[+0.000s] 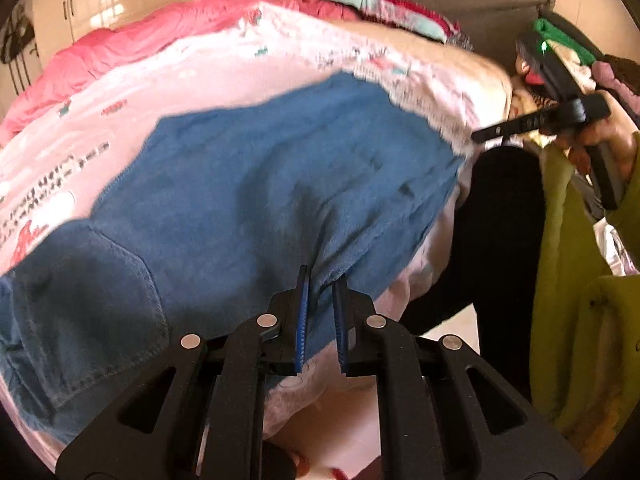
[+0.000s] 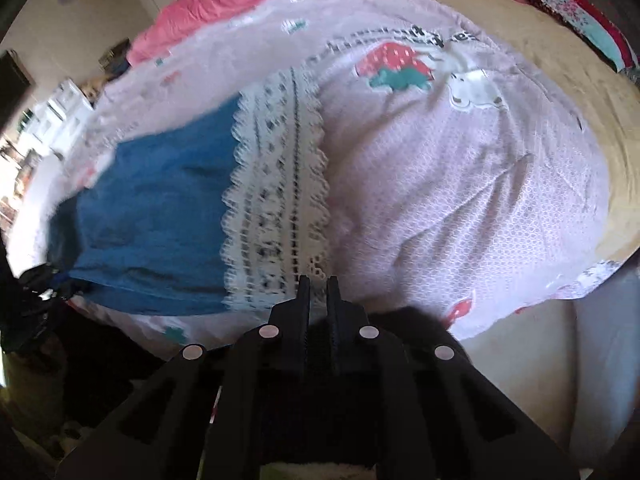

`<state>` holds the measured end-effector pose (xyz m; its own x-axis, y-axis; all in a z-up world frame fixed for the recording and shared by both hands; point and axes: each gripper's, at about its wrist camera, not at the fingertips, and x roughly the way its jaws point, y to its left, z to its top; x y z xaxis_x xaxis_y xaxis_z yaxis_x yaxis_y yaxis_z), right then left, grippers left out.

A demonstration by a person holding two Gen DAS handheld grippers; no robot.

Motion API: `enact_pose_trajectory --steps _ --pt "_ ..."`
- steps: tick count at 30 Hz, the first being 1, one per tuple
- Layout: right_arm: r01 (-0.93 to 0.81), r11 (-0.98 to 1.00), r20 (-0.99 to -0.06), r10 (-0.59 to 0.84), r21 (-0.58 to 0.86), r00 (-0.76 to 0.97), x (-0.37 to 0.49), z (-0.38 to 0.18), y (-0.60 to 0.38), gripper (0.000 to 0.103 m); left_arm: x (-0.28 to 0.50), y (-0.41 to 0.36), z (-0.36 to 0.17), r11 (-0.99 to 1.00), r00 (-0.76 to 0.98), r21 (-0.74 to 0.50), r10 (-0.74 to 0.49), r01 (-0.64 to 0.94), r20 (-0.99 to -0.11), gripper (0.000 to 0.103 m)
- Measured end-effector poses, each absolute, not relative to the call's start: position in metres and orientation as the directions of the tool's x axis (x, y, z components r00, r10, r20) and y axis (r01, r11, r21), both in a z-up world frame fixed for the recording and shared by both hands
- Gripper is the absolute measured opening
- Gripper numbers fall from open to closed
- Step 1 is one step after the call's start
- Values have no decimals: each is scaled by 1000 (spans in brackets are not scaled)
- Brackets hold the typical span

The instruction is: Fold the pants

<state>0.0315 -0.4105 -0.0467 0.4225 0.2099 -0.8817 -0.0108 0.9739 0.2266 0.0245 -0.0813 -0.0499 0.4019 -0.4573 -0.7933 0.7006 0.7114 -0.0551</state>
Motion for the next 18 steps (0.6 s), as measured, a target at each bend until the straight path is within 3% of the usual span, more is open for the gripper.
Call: enact_pose_trajectory --steps 4,6,7,11,18 --pt "-53 979 -832 194 195 520 22 -26 -408 9 20 -82 -50 701 402 -45 -459 712 -792 6" --pt "-140 978 -807 207 154 553 16 -14 -391 18 21 -81 -51 707 404 -46 -456 706 -793 8" --pt "-185 971 -802 228 149 552 14 -11 -381 24 21 -81 -51 711 408 -43 -451 702 -794 11" --pt "-422 904 -812 292 63 506 9 -14 -317 29 22 -79 -54 731 420 -33 -428 682 -800 31" --pt "-630 771 -835 287 -89 469 7 -40 -242 29 25 -77 -56 740 420 -41 -426 672 -801 32"
